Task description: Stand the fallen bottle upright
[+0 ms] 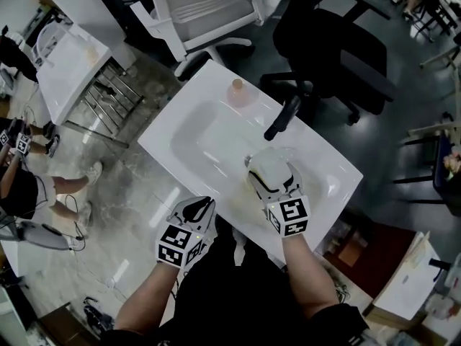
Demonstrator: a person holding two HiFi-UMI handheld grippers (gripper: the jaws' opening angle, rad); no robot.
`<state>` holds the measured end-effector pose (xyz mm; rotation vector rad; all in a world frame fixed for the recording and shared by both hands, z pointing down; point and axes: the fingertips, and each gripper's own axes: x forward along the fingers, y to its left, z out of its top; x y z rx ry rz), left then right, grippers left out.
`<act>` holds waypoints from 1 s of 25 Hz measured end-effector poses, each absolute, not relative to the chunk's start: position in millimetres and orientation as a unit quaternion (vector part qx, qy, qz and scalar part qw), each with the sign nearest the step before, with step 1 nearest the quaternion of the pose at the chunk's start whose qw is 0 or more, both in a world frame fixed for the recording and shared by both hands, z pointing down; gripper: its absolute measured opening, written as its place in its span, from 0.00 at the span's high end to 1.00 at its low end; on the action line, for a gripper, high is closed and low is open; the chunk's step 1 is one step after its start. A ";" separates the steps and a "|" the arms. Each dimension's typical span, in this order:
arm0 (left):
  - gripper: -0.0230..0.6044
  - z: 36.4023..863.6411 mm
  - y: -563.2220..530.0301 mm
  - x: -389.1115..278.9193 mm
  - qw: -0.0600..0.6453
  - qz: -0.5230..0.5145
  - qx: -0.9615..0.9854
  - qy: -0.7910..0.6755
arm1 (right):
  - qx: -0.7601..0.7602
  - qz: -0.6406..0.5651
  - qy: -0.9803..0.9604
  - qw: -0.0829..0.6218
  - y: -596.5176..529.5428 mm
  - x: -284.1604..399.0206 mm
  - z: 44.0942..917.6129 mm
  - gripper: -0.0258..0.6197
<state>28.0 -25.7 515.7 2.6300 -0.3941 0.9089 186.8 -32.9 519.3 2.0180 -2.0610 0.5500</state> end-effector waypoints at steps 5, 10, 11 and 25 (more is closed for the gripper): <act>0.89 499.9 -11.9 55.0 0.151 0.307 0.933 -0.116 | 0.699 0.159 -0.692 0.089 1.3 213.1 467.8 0.43; 0.89 488.3 14.8 85.7 0.141 0.298 0.940 -0.088 | 0.737 0.135 -0.658 0.083 55.1 258.8 429.2 0.43; 0.89 486.3 20.5 91.9 0.139 0.297 0.941 -0.082 | 0.744 0.131 -0.649 0.084 65.8 268.2 423.5 0.43; 0.89 462.2 74.6 144.0 0.103 0.296 0.949 -0.037 | 0.807 0.126 -0.569 0.090 163.4 346.5 434.3 0.43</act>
